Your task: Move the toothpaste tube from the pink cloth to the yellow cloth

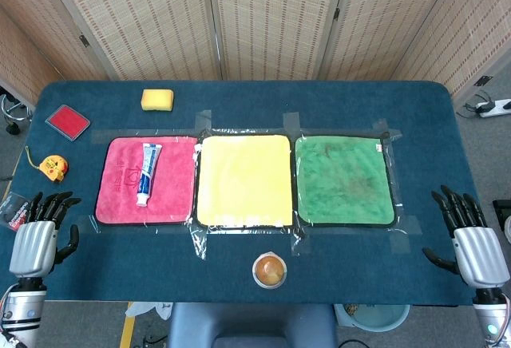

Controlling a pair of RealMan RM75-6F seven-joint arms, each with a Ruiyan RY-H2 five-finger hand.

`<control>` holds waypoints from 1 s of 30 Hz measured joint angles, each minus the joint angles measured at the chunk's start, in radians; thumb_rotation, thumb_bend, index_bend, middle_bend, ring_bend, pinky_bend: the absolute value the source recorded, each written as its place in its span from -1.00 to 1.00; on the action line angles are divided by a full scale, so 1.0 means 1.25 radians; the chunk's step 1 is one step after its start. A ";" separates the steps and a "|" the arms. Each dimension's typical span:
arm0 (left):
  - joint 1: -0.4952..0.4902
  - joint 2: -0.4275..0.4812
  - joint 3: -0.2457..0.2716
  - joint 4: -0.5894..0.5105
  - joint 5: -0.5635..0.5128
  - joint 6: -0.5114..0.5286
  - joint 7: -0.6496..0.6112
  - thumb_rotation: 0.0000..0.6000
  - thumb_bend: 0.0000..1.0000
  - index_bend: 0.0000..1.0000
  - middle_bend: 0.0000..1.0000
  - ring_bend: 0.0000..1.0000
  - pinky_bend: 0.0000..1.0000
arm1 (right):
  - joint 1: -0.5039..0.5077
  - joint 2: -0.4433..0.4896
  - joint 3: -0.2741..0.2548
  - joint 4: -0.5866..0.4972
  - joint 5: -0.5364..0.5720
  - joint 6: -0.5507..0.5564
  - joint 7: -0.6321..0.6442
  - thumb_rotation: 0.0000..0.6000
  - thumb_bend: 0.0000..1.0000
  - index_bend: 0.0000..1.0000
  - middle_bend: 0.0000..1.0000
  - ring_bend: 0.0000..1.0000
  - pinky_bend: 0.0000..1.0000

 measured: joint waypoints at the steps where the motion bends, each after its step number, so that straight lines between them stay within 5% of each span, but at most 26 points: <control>1: -0.001 -0.001 0.000 0.000 -0.001 -0.001 0.002 1.00 0.24 -0.49 -0.61 -0.70 -0.97 | 0.000 0.001 0.000 0.000 0.001 -0.001 0.000 1.00 -0.59 -0.91 -0.90 -0.86 -0.94; 30: -0.079 0.002 -0.007 0.033 0.081 -0.055 -0.017 1.00 0.24 -0.39 -0.61 -0.67 -0.95 | -0.020 0.015 -0.013 -0.011 -0.027 0.038 0.004 1.00 -0.59 -0.91 -0.90 -0.86 -0.94</control>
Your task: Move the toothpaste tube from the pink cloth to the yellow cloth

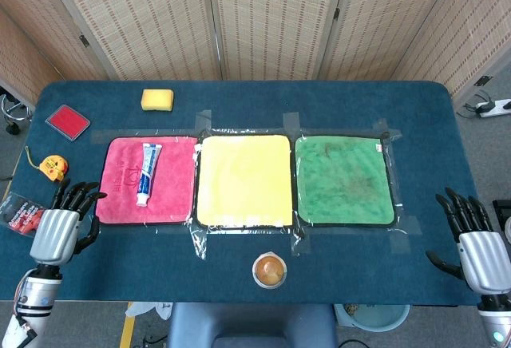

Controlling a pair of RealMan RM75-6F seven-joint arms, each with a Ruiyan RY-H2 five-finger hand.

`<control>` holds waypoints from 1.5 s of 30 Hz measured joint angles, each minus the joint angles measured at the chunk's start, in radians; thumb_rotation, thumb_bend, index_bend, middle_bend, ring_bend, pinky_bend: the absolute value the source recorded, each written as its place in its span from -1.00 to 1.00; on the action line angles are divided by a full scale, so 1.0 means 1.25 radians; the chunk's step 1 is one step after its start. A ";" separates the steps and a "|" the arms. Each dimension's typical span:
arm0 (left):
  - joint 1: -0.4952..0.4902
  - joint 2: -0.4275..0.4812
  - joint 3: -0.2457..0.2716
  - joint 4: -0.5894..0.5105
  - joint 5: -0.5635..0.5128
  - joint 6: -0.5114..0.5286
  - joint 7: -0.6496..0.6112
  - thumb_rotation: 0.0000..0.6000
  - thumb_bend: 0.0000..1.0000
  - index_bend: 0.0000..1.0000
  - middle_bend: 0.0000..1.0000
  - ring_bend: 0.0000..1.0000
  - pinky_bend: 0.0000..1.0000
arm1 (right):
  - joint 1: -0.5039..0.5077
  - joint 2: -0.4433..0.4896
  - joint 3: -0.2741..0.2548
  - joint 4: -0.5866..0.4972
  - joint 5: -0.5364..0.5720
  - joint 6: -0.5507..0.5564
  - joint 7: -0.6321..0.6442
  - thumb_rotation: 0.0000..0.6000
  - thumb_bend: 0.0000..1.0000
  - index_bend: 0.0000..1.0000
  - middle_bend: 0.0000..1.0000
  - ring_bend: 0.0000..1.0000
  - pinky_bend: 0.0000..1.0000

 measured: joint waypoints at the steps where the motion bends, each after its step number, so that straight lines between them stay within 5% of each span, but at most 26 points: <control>1: -0.009 0.000 -0.002 0.006 0.004 -0.006 -0.002 1.00 0.24 -0.38 -0.61 -0.67 -0.94 | -0.001 0.002 -0.001 -0.001 -0.002 0.002 -0.001 1.00 -0.59 -0.91 -0.90 -0.86 -0.94; 12: -0.133 -0.025 -0.033 0.143 0.014 -0.140 -0.075 1.00 0.31 -0.36 -0.61 -0.63 -0.81 | -0.013 0.014 -0.008 -0.012 -0.014 0.017 -0.008 1.00 -0.59 -0.91 -0.90 -0.86 -0.94; 22: -0.238 -0.082 -0.041 0.367 0.030 -0.221 -0.162 1.00 -0.02 -0.38 -0.61 -0.63 -0.81 | -0.015 0.020 -0.008 -0.020 -0.013 0.014 -0.016 1.00 -0.59 -0.91 -0.90 -0.86 -0.94; 33: -0.318 -0.192 -0.005 0.689 0.051 -0.282 -0.206 1.00 -0.31 -0.67 -0.77 -0.82 -0.87 | -0.017 0.027 -0.007 -0.032 -0.011 0.014 -0.029 1.00 -0.59 -0.91 -0.90 -0.86 -0.94; 45: -0.367 -0.304 0.055 0.942 0.061 -0.347 -0.215 1.00 -0.35 -0.86 -0.95 -0.98 -0.96 | -0.016 0.029 -0.006 -0.049 -0.013 0.011 -0.048 1.00 -0.59 -0.91 -0.90 -0.86 -0.94</control>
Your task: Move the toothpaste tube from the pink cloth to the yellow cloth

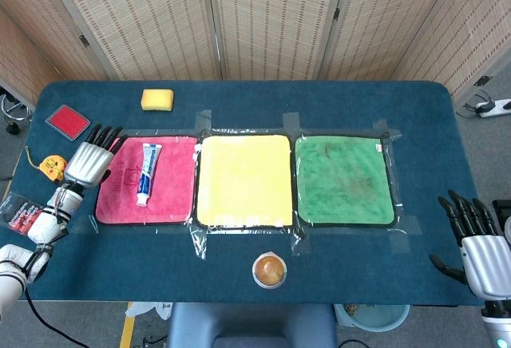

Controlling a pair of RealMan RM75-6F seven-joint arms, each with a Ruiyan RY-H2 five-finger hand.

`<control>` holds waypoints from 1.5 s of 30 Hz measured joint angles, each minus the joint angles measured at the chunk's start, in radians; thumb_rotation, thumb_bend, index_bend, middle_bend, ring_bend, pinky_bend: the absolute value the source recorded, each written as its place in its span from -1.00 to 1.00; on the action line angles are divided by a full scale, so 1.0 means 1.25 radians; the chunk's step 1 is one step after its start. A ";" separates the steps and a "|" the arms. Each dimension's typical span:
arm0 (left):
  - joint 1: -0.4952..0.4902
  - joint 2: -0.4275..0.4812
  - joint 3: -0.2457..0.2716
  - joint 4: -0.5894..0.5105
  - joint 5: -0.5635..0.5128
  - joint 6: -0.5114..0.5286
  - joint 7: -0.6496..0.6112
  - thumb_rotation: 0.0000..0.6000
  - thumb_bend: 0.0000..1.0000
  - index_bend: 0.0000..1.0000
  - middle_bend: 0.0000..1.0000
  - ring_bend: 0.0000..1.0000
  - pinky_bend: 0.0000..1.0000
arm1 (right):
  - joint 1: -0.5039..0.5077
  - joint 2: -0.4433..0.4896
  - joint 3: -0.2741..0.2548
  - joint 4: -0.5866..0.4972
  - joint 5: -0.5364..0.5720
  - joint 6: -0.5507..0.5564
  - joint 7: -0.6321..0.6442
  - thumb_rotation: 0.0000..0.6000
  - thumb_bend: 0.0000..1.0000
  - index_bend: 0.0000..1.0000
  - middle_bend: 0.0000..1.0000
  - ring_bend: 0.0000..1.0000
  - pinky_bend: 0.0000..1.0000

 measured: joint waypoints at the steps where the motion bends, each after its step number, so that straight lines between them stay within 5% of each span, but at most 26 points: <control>1: -0.002 -0.008 0.005 0.013 0.001 -0.005 0.001 1.00 -0.35 -0.86 -0.95 -0.98 -0.96 | 0.000 0.000 0.000 -0.001 0.000 0.000 -0.001 1.00 -0.59 -0.91 -0.90 -0.86 -0.94; 18: -0.049 -0.119 0.067 0.163 0.015 -0.096 0.021 1.00 -0.35 -0.87 -0.95 -0.98 -0.96 | 0.003 0.006 -0.002 -0.018 0.001 -0.012 -0.010 1.00 -0.59 -0.91 -0.90 -0.86 -0.94; 34: -0.092 -0.172 0.078 0.195 0.005 -0.155 0.054 1.00 -0.35 -0.88 -0.95 -0.98 -0.96 | -0.001 0.015 -0.002 -0.036 0.002 -0.010 -0.024 1.00 -0.59 -0.91 -0.90 -0.86 -0.94; 45: -0.112 -0.185 0.094 0.171 0.021 -0.108 0.043 1.00 -0.35 -0.88 -0.95 -0.98 -0.96 | -0.005 0.015 -0.003 -0.033 0.000 -0.005 -0.019 1.00 -0.59 -0.91 -0.90 -0.86 -0.94</control>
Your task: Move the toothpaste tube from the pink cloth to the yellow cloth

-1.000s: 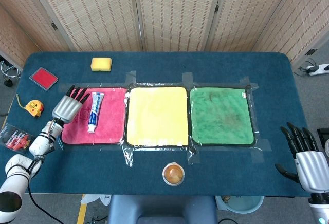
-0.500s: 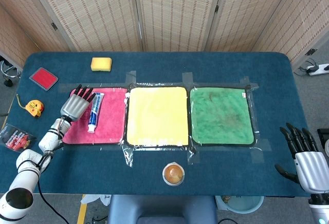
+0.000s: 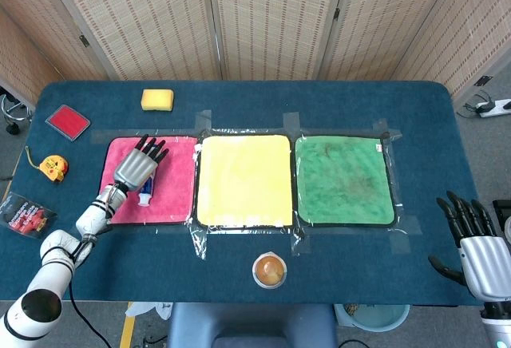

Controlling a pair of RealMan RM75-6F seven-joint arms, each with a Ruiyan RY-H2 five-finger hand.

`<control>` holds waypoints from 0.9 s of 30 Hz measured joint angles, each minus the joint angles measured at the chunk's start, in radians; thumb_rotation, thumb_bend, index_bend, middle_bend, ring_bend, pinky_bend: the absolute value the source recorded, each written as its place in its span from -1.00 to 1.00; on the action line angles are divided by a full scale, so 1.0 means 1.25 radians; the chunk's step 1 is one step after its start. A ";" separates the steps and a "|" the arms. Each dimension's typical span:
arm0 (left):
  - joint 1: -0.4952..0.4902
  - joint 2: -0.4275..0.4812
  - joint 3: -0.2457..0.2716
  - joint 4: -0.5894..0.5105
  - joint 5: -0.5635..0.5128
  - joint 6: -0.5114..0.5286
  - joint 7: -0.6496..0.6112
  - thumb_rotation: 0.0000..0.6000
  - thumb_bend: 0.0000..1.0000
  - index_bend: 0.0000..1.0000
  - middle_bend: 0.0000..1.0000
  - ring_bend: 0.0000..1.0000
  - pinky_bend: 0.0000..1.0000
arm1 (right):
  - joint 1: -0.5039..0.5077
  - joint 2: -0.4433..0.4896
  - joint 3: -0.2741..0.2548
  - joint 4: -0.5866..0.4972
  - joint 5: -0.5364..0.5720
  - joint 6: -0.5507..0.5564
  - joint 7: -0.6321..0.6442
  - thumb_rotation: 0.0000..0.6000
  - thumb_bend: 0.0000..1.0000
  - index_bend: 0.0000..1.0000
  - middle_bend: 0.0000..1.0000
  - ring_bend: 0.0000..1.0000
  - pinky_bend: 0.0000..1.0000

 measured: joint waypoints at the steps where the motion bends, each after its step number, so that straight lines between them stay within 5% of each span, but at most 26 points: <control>1: -0.002 0.000 0.001 -0.004 0.002 0.007 -0.001 1.00 -0.35 -0.88 -0.95 -0.98 -0.96 | 0.000 0.000 0.000 0.001 -0.001 0.000 0.001 1.00 -0.59 -0.91 -0.90 -0.86 -0.94; 18: -0.058 -0.002 -0.010 -0.125 0.012 0.089 0.034 1.00 -0.35 -0.88 -0.95 -0.98 -0.96 | -0.007 -0.003 0.000 0.012 -0.009 0.017 0.016 1.00 -0.59 -0.91 -0.90 -0.86 -0.94; 27: -0.065 0.044 -0.062 -0.268 -0.018 0.169 0.036 1.00 -0.35 -0.85 -0.95 -0.97 -0.93 | -0.012 -0.002 0.002 0.015 -0.018 0.031 0.025 1.00 -0.59 -0.91 -0.90 -0.86 -0.94</control>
